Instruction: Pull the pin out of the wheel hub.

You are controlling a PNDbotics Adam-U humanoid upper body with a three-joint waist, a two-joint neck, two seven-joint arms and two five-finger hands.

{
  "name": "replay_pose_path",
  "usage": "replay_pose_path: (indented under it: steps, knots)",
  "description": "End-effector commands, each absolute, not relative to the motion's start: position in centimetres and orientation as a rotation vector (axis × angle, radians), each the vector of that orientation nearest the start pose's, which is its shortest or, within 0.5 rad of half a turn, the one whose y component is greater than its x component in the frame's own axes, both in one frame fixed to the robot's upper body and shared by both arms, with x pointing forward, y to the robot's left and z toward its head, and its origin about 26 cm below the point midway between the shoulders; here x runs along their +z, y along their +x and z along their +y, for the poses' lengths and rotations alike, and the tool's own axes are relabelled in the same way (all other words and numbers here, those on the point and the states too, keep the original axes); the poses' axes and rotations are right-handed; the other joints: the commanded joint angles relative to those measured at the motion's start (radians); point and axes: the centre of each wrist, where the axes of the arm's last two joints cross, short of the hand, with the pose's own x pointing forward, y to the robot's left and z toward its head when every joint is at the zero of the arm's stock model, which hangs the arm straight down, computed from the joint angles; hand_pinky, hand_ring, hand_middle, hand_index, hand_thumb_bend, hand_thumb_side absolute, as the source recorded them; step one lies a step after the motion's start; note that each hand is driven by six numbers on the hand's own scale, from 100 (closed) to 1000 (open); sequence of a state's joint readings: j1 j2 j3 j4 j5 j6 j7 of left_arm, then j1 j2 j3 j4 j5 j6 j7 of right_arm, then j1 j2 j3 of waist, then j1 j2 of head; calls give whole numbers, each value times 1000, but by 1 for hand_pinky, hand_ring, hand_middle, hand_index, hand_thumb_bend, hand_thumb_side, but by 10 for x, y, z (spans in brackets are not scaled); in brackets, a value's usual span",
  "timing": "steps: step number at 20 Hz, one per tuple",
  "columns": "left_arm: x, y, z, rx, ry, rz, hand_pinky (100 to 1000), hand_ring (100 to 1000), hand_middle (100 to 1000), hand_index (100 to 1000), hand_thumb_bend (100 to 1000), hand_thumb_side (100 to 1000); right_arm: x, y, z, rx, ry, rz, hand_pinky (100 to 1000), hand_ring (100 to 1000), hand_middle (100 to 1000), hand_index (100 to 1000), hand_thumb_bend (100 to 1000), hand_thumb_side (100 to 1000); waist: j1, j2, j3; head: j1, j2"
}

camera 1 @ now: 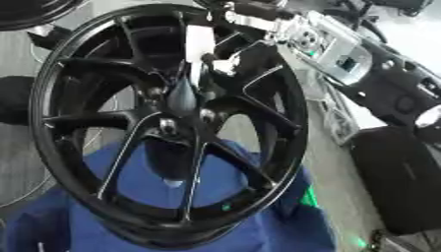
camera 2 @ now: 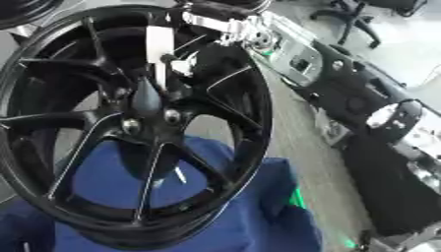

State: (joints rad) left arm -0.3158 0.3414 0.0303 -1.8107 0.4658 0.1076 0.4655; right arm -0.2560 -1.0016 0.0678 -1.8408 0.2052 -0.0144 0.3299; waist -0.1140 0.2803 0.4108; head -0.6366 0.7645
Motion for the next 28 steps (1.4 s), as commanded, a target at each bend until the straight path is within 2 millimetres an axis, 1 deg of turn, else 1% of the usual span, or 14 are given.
replay_pose_path:
  steps: [1, 6, 8, 10, 12, 14, 15, 16, 19, 20, 23, 24, 28]
  knots:
    - [174, 327, 284, 367, 59, -1954, 750, 749, 670, 729, 162, 751, 254, 302, -370, 1363, -743, -1599, 964, 808, 764, 894, 123, 408, 5, -11, 0, -7, 6]
    - [174, 327, 284, 365, 60, -1956, 750, 749, 669, 726, 161, 751, 253, 303, -370, 1357, -714, -1588, 962, 814, 692, 881, 100, 373, 4, -8, 2, -13, 6]
    - [174, 327, 284, 365, 61, -1956, 750, 749, 669, 725, 160, 752, 251, 304, -370, 1354, -694, -1580, 962, 814, 658, 873, 100, 337, 3, -7, 2, -15, 6]
    - [174, 328, 284, 363, 62, -1956, 750, 750, 669, 725, 159, 752, 250, 305, -370, 1350, -667, -1572, 964, 815, 649, 867, 100, 317, 2, -5, 2, -16, 6]
    - [174, 328, 283, 361, 62, -1955, 751, 750, 669, 724, 159, 754, 249, 305, -370, 1347, -632, -1565, 967, 814, 641, 862, 100, 268, 1, -3, 2, -16, 6]
    - [174, 328, 283, 359, 62, -1954, 751, 750, 669, 724, 159, 755, 248, 305, -369, 1345, -598, -1558, 968, 813, 636, 856, 100, 254, 1, -2, 2, -16, 6]
    - [174, 328, 283, 359, 63, -1953, 751, 750, 669, 724, 159, 755, 248, 305, -369, 1343, -587, -1557, 969, 813, 634, 853, 100, 257, 1, -1, 2, -16, 6]
    - [174, 328, 283, 359, 63, -1953, 751, 750, 669, 724, 157, 754, 248, 305, -369, 1343, -575, -1556, 968, 811, 624, 846, 100, 282, 1, -1, 2, -17, 6]
    - [174, 328, 283, 360, 66, -1954, 751, 750, 669, 723, 156, 754, 249, 305, -368, 1341, -556, -1554, 963, 807, 597, 823, 100, 290, 0, 1, 2, -18, 6]
    - [174, 328, 283, 359, 66, -1953, 751, 750, 669, 723, 156, 755, 249, 305, -368, 1338, -554, -1554, 959, 802, 571, 804, 100, 313, 0, 1, 2, -19, 6]
    - [173, 328, 284, 360, 72, -1949, 750, 751, 669, 723, 154, 756, 249, 306, -368, 1320, -552, -1555, 951, 793, 532, 763, 100, 321, 0, 2, 2, -20, 6]
    - [173, 328, 284, 361, 74, -1948, 750, 751, 669, 723, 154, 757, 249, 306, -368, 1312, -552, -1557, 942, 780, 499, 720, 100, 350, 0, 2, 2, -20, 6]
    - [173, 328, 284, 361, 79, -1944, 751, 751, 669, 723, 153, 760, 249, 306, -368, 1265, -540, -1571, 926, 751, 454, 653, 100, 406, -1, 4, 1, -24, 6]
